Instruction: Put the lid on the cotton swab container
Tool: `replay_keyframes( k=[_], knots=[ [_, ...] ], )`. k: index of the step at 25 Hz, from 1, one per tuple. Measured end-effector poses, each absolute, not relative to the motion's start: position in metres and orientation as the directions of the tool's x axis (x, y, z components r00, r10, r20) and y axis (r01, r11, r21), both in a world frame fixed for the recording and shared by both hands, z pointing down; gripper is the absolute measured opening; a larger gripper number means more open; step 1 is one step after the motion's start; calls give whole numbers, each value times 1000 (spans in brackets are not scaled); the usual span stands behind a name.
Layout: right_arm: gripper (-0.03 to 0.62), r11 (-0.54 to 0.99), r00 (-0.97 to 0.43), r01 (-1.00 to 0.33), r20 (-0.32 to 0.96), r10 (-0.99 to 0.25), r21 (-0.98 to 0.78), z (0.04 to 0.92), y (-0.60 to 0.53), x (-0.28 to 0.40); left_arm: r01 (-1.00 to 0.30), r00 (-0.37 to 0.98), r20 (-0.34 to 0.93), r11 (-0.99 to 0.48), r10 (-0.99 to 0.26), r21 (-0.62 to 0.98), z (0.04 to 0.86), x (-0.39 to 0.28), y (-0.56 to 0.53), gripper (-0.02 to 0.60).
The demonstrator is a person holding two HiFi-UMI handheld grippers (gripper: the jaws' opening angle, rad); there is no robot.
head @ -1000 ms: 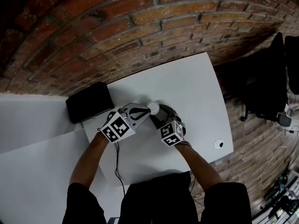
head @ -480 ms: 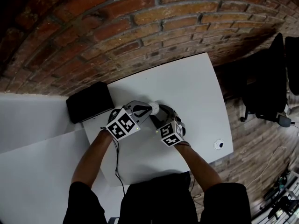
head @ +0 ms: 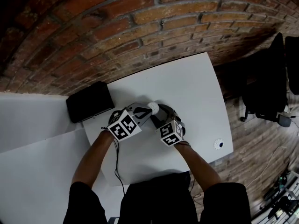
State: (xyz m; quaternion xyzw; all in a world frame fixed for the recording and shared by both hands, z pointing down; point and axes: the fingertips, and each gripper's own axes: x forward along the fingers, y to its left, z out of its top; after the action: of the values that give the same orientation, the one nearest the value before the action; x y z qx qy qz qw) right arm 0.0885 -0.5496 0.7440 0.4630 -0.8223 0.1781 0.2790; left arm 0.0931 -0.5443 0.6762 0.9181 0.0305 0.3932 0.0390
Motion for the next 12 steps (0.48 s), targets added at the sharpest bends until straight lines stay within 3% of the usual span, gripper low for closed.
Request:
replay_keyframes(
  k=[12],
  knots=[
    [235,507,-414,-861,626,-661,-33,745,-549,88,17,684,726,-996,75,86,680,92,-543,14]
  ],
)
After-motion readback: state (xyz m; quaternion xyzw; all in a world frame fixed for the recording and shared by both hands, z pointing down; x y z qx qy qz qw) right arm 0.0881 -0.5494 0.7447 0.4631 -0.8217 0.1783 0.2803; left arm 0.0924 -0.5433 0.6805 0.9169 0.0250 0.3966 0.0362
